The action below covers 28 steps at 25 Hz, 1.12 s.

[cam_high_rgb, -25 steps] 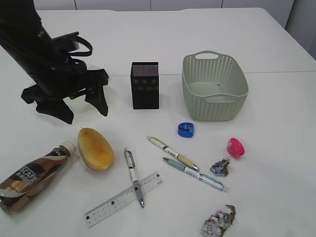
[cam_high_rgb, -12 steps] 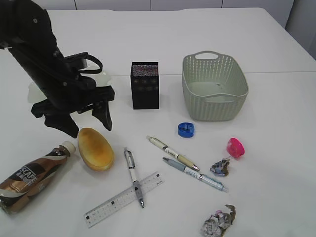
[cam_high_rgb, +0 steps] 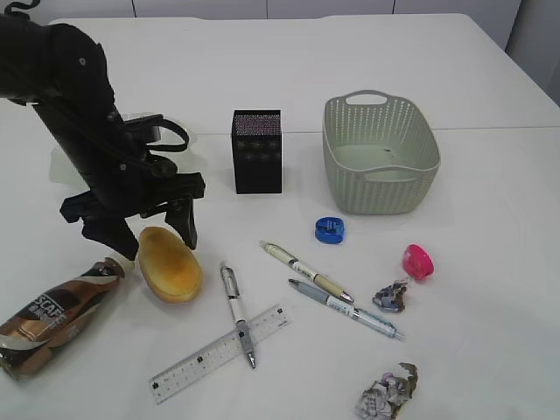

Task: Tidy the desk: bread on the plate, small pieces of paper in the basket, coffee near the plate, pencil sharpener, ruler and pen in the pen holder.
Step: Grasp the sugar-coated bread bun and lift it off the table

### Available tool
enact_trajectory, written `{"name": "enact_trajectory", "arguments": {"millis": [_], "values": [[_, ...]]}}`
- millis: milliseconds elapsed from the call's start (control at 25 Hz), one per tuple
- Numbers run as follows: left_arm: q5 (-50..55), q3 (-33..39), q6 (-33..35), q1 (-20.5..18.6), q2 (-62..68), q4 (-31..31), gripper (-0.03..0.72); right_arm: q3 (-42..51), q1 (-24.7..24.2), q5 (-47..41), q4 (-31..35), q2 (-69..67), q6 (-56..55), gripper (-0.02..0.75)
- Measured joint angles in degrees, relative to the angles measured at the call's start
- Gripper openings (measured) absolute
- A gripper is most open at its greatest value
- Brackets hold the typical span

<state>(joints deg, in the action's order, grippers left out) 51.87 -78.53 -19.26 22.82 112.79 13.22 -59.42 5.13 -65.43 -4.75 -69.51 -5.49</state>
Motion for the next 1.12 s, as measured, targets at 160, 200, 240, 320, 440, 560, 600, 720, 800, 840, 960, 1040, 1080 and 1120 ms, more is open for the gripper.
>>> {"name": "enact_trajectory", "arguments": {"millis": [160,200,240,320,440,560,600,720,800,840,960,1040,1080,1120], "values": [[0.72,0.00,-0.49,0.00,0.00,-1.75,0.599,0.00,0.00,0.00,0.00,0.00,0.00,0.517],[0.72,0.00,-0.70,0.00,0.00,-1.89,0.599,0.00,0.00,0.10,0.00,0.00,0.00,0.517],[0.72,0.00,-0.85,0.00,0.00,-2.11,0.599,0.00,0.00,0.09,0.00,0.00,0.00,0.517],[0.49,0.00,-0.84,0.00,0.15,-2.21,0.599,0.00,0.00,0.09,0.09,0.00,0.00,0.517],[0.41,0.00,-0.93,0.00,0.94,-2.21,0.599,0.00,0.00,0.09,0.09,0.00,0.00,0.517],[0.06,-0.13,-1.05,0.00,1.88,-2.21,0.599,0.00,0.00,0.09,0.09,0.00,0.00,0.517],[-0.49,-0.13,-1.05,0.00,2.02,-2.21,0.599,0.00,0.00,0.13,0.09,0.00,0.00,0.517],[-1.23,-0.13,-1.13,0.00,2.01,-2.21,0.599,0.00,0.00,0.13,0.09,0.00,0.00,0.517],[-1.73,-0.13,-1.13,0.00,2.01,-2.21,0.599,0.00,0.00,0.13,0.09,0.00,0.00,0.517],[-1.98,-0.13,-1.17,0.00,2.01,-2.21,0.599,0.00,0.00,0.13,0.09,0.00,0.00,0.517],[-2.20,-0.13,-1.17,0.00,2.01,-2.10,0.599,0.00,0.00,0.13,0.09,0.00,0.00,0.517],[-2.20,-0.13,-1.26,0.00,2.01,-2.10,0.599,0.00,0.00,0.13,0.09,0.00,0.00,0.517],[-2.30,-0.13,-1.26,0.00,2.05,-2.10,0.599,0.00,0.00,0.13,0.09,0.00,0.00,0.517],[-2.30,-0.17,-1.26,0.00,2.32,-2.10,0.599,0.00,0.00,0.13,0.09,0.00,0.00,0.517]]}}
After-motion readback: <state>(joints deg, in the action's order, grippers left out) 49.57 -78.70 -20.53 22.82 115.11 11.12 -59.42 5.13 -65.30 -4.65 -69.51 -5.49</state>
